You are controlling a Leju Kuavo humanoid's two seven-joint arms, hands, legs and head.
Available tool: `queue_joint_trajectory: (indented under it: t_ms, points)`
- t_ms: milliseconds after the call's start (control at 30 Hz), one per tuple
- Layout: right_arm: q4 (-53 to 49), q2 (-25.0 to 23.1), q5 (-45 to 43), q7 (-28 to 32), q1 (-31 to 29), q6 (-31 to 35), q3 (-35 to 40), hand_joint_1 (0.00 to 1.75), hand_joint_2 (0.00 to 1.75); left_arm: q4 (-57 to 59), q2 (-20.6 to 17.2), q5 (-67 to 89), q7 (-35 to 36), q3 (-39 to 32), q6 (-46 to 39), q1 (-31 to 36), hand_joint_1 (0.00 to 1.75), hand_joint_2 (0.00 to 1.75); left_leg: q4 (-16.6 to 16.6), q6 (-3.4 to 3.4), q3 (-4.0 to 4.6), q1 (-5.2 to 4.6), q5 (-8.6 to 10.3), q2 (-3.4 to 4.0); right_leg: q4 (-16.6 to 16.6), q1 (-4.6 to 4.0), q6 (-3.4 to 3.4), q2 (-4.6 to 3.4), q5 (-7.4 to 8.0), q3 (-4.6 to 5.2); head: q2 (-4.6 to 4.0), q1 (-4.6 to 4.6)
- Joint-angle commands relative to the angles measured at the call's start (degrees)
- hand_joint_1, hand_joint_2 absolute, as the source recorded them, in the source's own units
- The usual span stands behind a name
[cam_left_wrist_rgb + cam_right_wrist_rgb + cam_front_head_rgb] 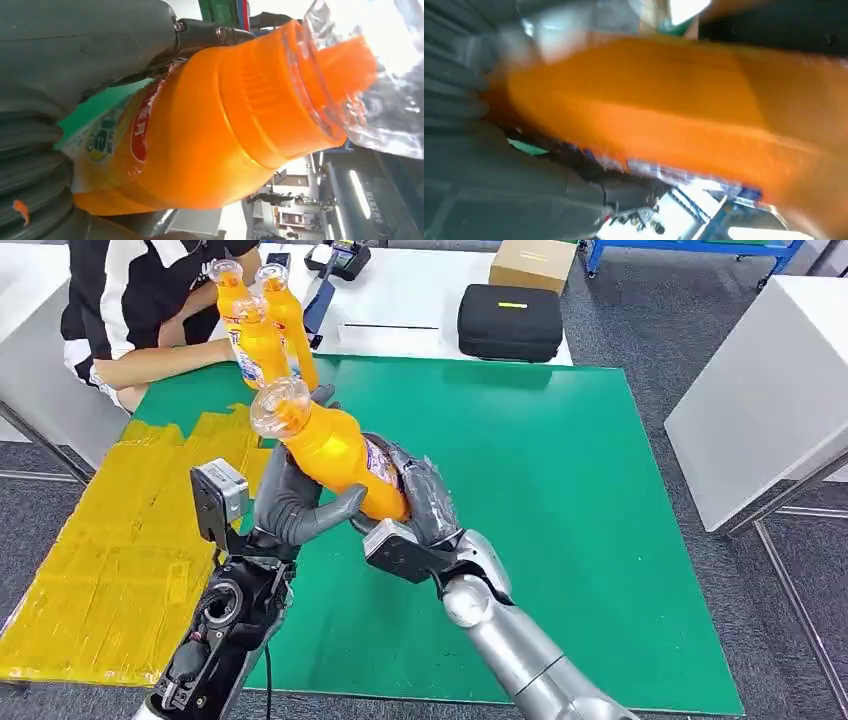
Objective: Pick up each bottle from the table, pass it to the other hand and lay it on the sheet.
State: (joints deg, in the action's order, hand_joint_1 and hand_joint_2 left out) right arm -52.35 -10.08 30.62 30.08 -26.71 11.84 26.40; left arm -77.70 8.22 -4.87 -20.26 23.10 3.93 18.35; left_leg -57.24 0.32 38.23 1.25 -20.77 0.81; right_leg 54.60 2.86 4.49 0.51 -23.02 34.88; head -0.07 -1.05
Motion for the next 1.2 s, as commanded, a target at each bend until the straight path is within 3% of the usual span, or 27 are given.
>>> queue_joint_trajectory:
  t_ms: [33, 400, 433, 467, 1200]
  points:
    - [8.1, -0.9, 1.2, -0.2, -4.8, -2.5, 5.7, 1.75, 1.75, 2.0, -0.7, 0.2, 0.3, 0.4, 0.6, 2.3, 0.00, 1.75, -0.1, 0.02, -0.34, 0.02, -0.19, 0.04, 0.1, -0.05, -0.37, -0.12, -0.15, -0.28, 0.00, 0.00]
    - [5.5, -0.7, -0.3, 2.6, -4.0, -3.8, 7.4, 1.75, 1.75, 3.0, -0.8, -0.3, 0.4, -0.4, 0.9, 2.3, 0.00, 1.75, 0.0, 0.03, -0.33, 0.02, -0.18, -0.04, 0.0, -0.05, -0.34, -0.03, -0.16, -0.30, 0.00, 0.00]
    - [5.1, -0.6, -0.9, 3.1, -3.9, -3.6, 7.2, 1.75, 1.75, 3.3, -0.7, -0.7, 0.4, -0.7, 1.0, 2.3, 0.30, 1.75, 0.0, 0.03, -0.30, 0.03, -0.16, -0.02, 0.0, -0.06, -0.32, -0.05, -0.14, -0.27, 0.00, 0.00]
    - [4.7, -0.5, -1.1, 3.3, -3.7, -3.5, 7.1, 1.75, 1.75, 3.6, -0.7, -0.8, 0.4, -0.8, 1.0, 2.4, 1.75, 1.75, 0.0, 0.02, -0.29, 0.03, -0.15, -0.03, 0.0, -0.05, -0.31, -0.04, -0.12, -0.26, 0.00, 0.00]
    - [2.6, 0.0, -3.9, 3.2, -2.1, -3.1, 4.6, 1.75, 1.75, 5.7, -0.5, -3.0, 0.0, -2.1, 0.6, 3.2, 1.75, 1.75, -0.1, 0.03, -0.40, 0.02, -0.20, -0.10, 0.1, -0.06, -0.42, 0.01, -0.21, -0.35, 0.00, 0.00]
